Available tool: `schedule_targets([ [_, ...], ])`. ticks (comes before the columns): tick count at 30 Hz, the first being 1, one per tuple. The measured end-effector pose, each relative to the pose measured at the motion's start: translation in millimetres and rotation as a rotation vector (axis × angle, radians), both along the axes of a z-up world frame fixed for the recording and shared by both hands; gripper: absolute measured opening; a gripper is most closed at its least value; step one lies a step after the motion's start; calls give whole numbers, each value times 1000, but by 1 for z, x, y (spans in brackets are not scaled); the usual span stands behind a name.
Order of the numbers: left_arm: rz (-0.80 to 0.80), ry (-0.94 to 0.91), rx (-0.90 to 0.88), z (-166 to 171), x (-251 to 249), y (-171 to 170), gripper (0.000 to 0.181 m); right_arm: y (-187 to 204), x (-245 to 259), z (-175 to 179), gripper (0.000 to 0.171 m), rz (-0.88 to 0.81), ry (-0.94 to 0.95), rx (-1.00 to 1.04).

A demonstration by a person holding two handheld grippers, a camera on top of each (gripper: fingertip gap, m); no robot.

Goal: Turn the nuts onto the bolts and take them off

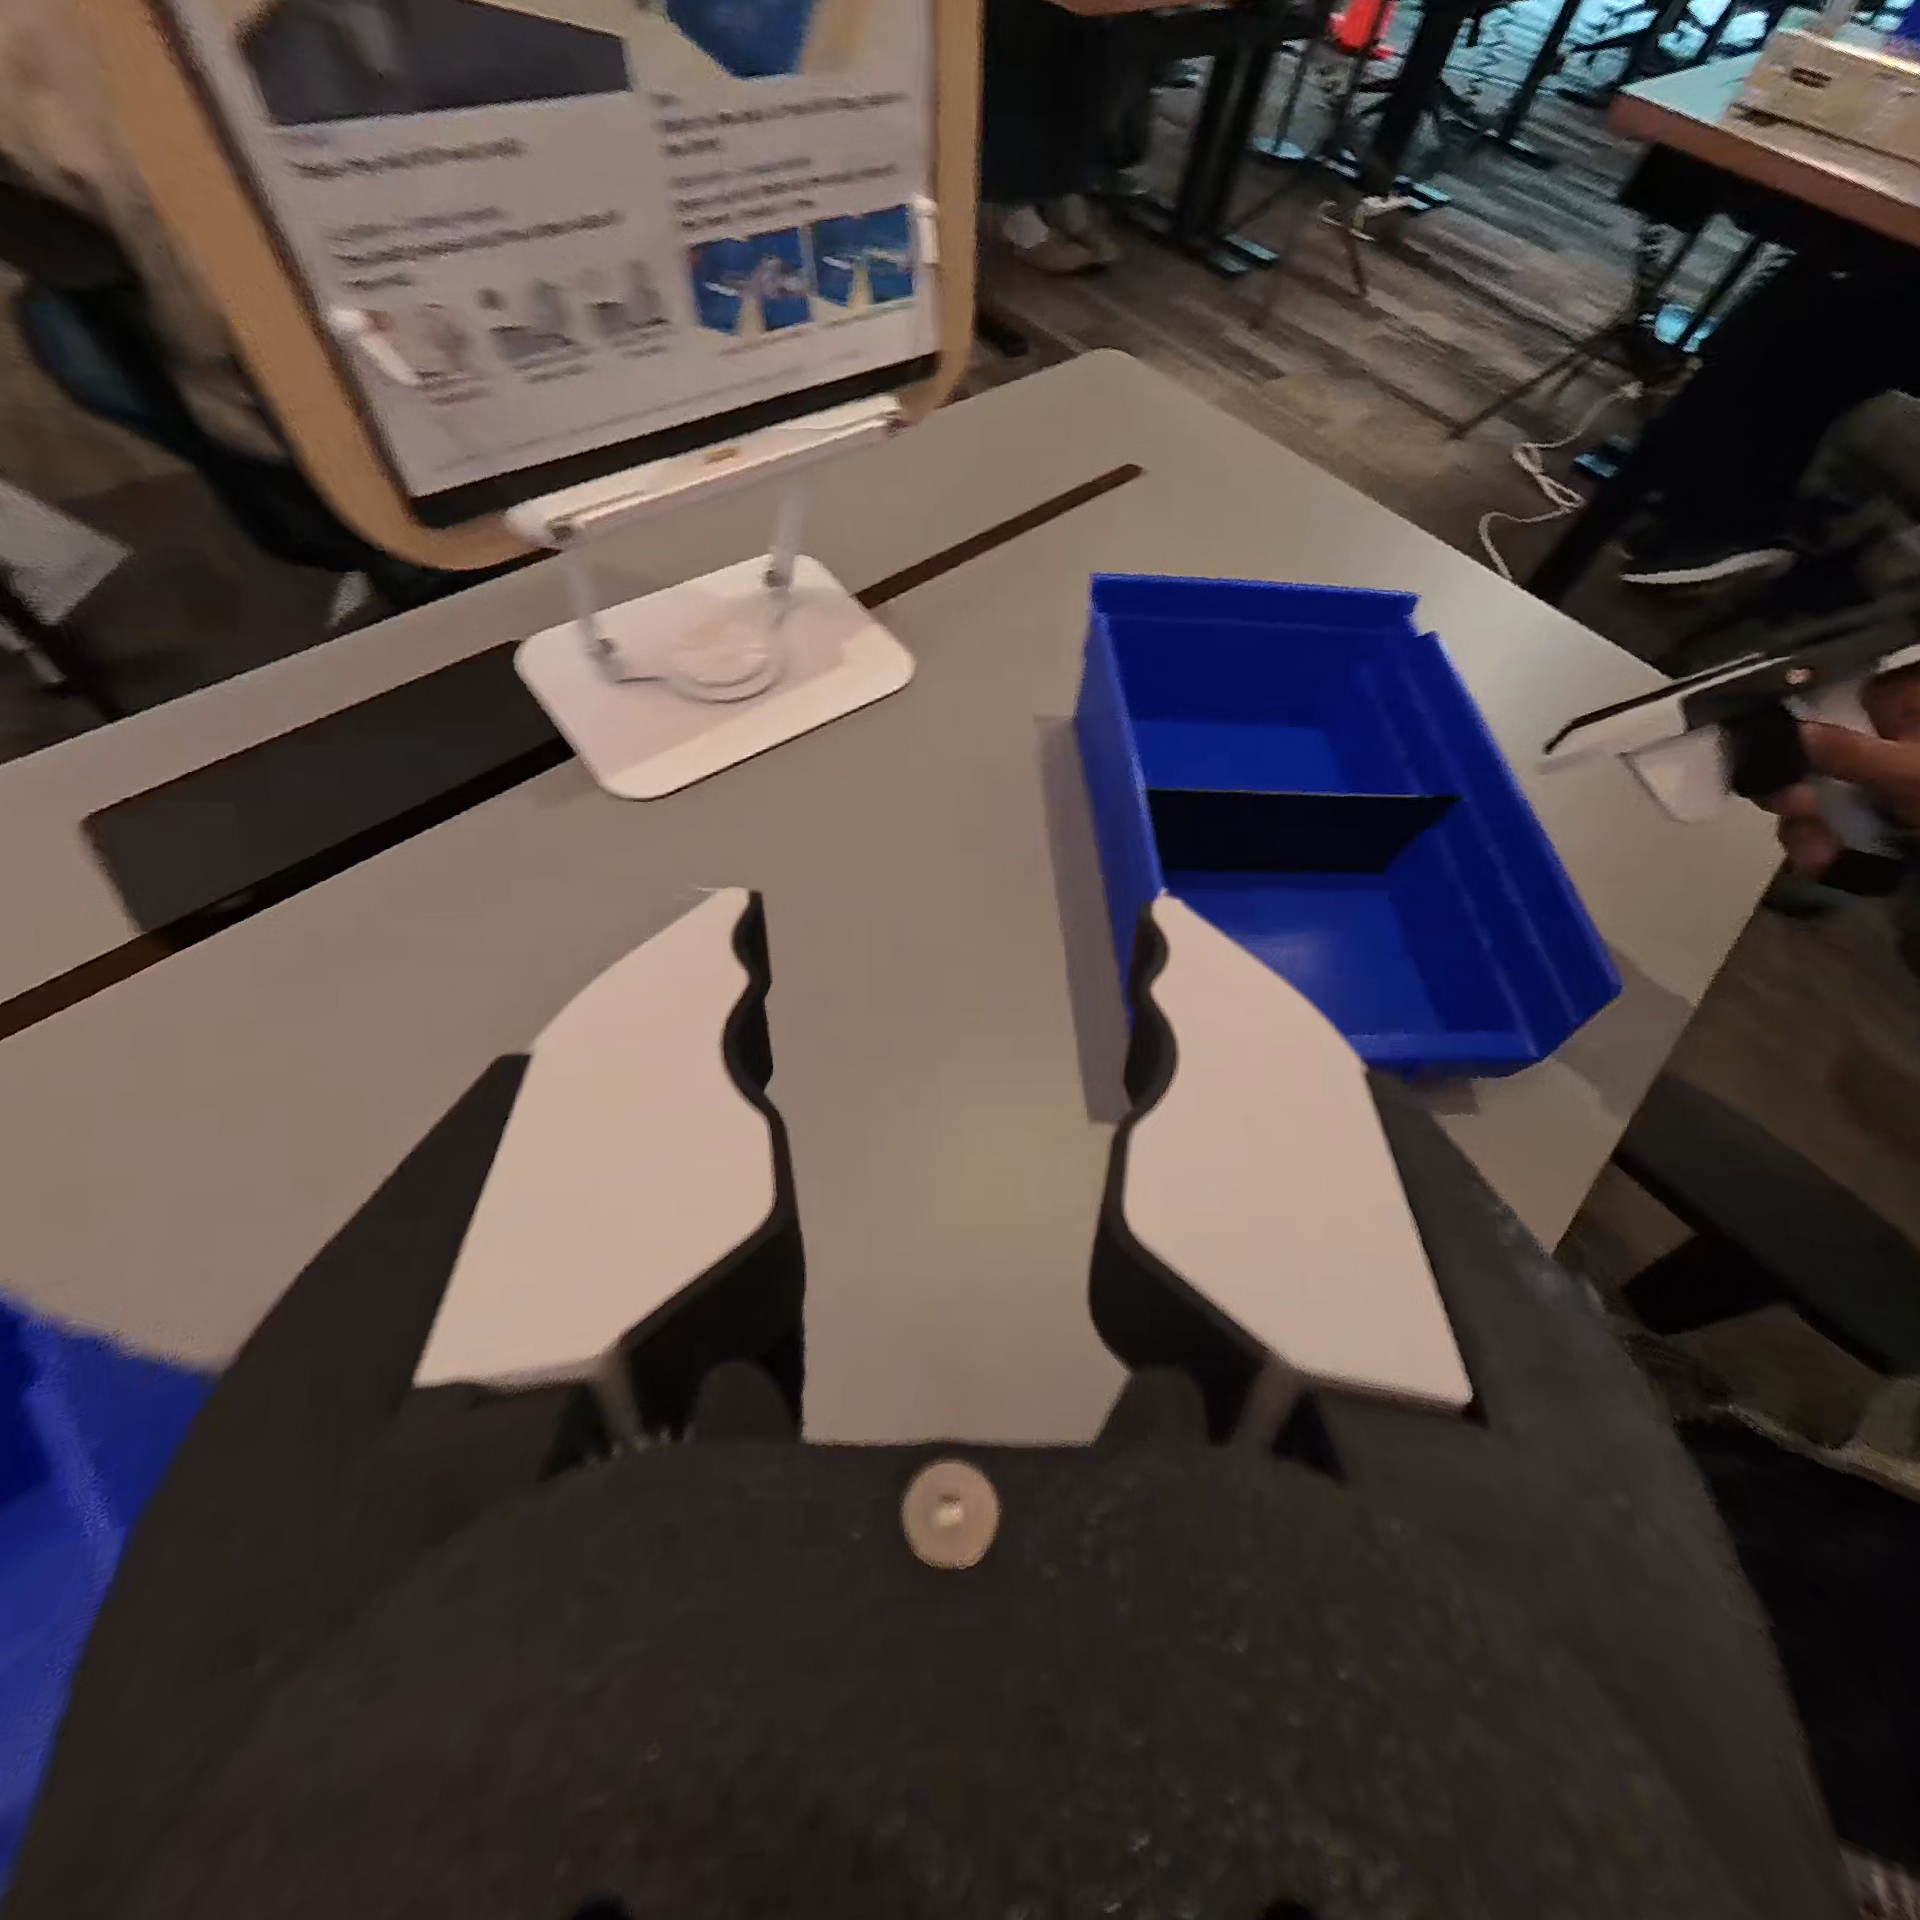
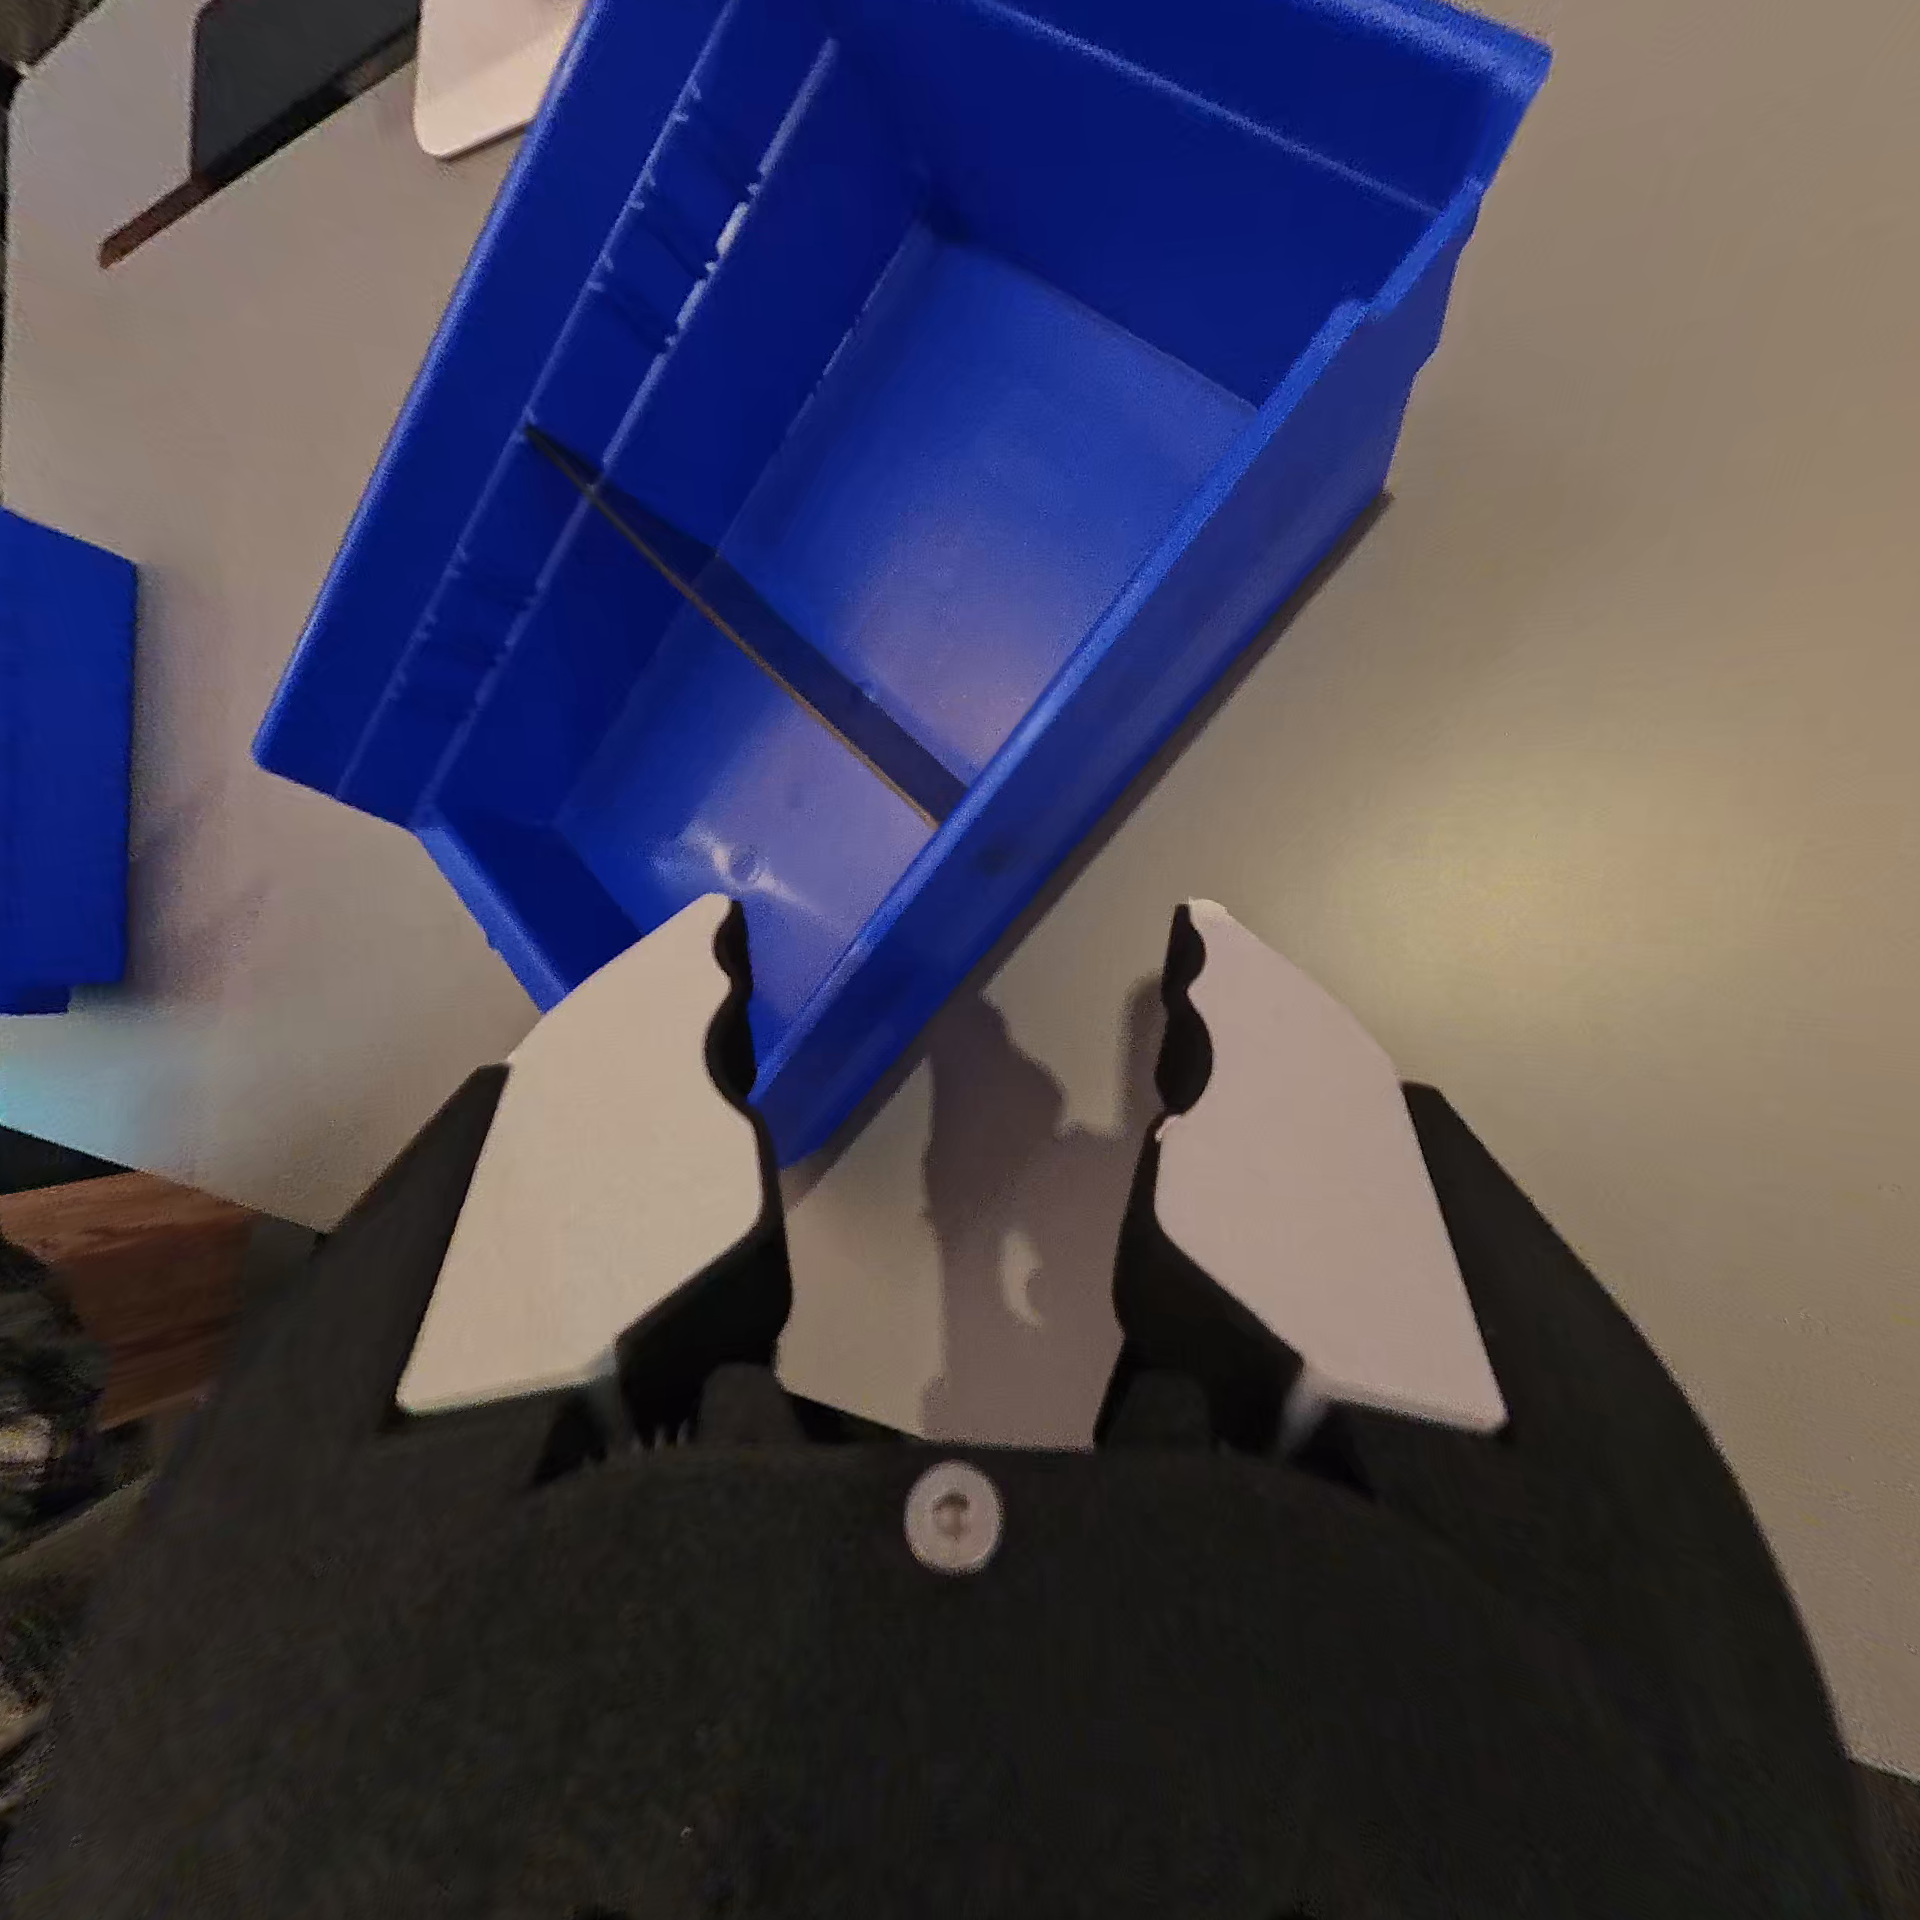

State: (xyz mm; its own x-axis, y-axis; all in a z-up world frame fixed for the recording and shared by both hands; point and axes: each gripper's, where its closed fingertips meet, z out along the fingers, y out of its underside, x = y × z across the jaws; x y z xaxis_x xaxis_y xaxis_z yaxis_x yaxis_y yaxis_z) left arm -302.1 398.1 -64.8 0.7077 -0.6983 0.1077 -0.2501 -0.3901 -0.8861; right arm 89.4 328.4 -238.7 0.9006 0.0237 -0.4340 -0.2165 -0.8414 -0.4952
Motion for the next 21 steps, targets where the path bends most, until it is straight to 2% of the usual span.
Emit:
schedule_targets([
  [5,-87,-26,-48,-21,64,15,71,18,1,-12,75,-40,-18,-106],
  [7,-113,-40,-53,-24,79,19,70,24,0,-20,69,-57,-17,-152],
  [9,-122,-50,-54,-26,86,22,70,27,-5,-29,56,-50,-2,-209],
  [11,-134,-51,-62,-30,90,25,70,26,-14,-39,34,-12,13,-284],
  [13,-149,-57,-68,-34,93,27,69,31,-16,-40,35,-9,35,-310],
  [14,-159,-63,-72,-35,95,28,69,33,-10,-41,21,-22,3,-324],
  [16,-188,-67,-96,-37,98,28,69,37,-7,-41,14,3,-10,-355],
  [21,-223,-71,-68,-30,102,25,67,43,18,-43,8,57,-165,-451],
])
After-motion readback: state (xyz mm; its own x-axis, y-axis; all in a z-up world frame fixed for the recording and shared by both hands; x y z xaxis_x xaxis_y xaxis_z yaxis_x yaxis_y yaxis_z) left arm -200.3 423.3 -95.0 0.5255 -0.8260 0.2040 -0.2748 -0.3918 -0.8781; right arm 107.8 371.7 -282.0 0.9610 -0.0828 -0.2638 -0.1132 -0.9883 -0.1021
